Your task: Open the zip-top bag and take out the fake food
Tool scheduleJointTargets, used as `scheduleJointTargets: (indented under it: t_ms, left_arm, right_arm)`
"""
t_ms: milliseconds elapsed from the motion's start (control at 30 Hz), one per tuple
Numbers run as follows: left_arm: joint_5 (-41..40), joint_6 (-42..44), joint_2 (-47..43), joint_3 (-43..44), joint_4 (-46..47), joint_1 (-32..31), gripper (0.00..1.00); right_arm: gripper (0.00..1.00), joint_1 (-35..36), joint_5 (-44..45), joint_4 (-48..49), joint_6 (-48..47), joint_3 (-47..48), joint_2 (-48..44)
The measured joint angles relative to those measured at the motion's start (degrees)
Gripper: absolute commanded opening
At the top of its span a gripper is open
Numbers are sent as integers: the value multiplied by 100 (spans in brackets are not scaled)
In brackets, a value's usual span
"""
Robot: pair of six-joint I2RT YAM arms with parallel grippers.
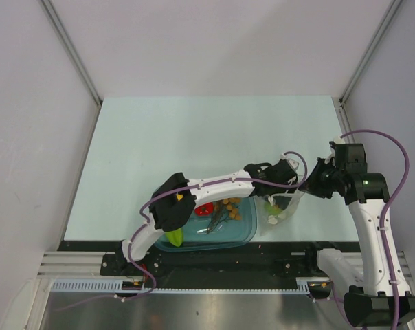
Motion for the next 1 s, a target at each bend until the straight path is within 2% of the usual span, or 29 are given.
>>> scheduleJointTargets:
  t_ms: [233,700,900,1000]
  left_arm:
    - [273,195,-216,74,-116,0,0]
    - [1493,-79,-962,439,79,367,0]
    - [2090,-131,-1471,-219,625,409,0]
    - [2581,-345,-1762,-715,1338,485,0]
  right_arm:
    - [0,0,560,-319,-133,249,9]
    - [0,-11,671,-334,-262,96,-450]
    - [0,-61,780,-304,-271,-61,-503]
    - [0,-111,796,-313,-205,-205,-588]
